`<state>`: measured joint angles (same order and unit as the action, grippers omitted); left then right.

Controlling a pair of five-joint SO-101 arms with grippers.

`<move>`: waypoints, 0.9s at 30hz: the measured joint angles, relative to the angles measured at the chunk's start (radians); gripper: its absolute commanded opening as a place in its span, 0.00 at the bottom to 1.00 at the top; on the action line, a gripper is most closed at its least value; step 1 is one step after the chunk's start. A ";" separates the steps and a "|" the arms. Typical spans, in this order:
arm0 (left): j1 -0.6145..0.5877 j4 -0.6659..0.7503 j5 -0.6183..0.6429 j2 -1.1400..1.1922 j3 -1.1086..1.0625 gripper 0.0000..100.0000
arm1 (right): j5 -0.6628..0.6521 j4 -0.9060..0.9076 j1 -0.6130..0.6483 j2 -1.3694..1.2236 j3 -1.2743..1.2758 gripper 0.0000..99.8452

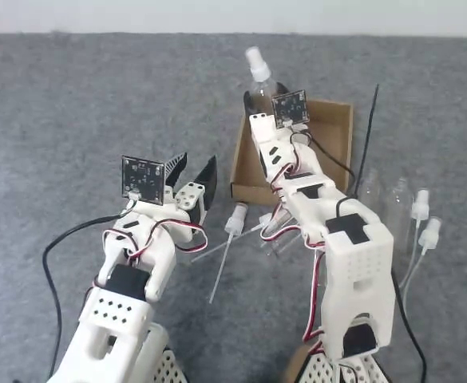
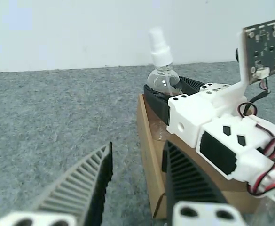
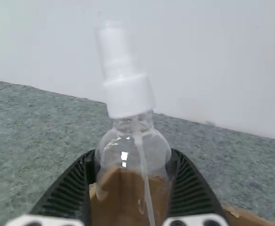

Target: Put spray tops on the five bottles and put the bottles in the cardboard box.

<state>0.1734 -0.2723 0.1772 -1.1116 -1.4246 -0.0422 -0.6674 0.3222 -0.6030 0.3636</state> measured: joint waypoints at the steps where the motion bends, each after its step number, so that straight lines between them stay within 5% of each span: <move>1: 0.000 0.000 0.000 0.000 0.000 0.15 | -0.003 0.003 0.002 0.000 0.000 0.01; 27: 0.000 0.000 -0.046 0.000 0.000 0.15 | -0.054 0.006 0.011 0.048 0.058 0.01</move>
<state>0.1734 -0.2723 0.1312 -1.1116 -1.4246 -0.0959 -0.6613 0.3330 -0.5554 0.4219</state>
